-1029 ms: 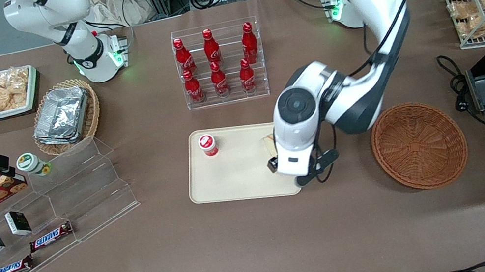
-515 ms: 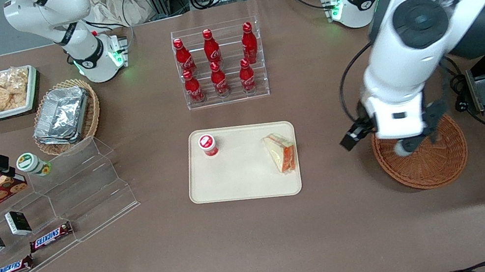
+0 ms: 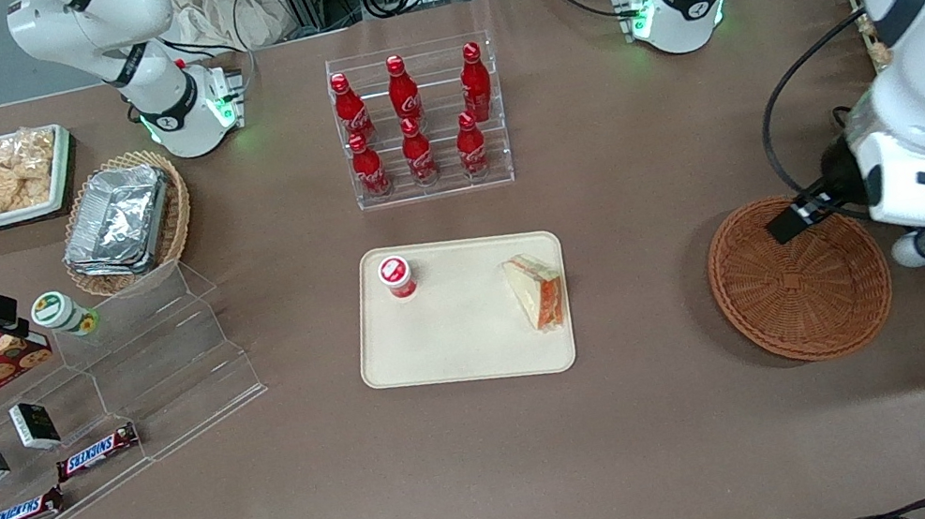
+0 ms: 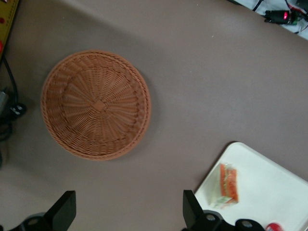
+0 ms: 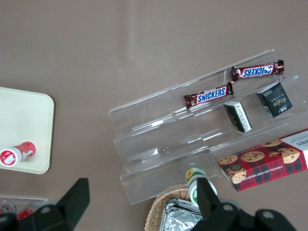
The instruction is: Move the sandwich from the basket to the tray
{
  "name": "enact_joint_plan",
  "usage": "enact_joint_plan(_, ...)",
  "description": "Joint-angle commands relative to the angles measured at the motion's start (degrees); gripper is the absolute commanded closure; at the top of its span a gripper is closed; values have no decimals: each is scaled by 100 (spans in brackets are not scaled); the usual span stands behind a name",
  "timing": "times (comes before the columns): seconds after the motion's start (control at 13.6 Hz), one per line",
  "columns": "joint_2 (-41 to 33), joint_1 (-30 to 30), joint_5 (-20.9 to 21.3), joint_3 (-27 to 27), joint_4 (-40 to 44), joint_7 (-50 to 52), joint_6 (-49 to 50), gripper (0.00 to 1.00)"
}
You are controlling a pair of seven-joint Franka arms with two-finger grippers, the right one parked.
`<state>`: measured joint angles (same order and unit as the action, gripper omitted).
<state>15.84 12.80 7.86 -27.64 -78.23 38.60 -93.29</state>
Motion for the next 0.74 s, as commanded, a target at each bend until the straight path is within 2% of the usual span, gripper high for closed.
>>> enact_joint_plan(0.0, -467, -320, -390, 818, -350, -921, 74, 0)
enact_joint_plan(0.29, -1073, -1278, -864, 2444, -974, -2197, -5, 0)
enact_joint_plan(0.44, -1380, -1525, -944, 2911, -1255, -2759, -14, 0)
enact_joint_plan(0.66, -1933, -1816, -980, 3378, -1912, -2990, -433, 0)
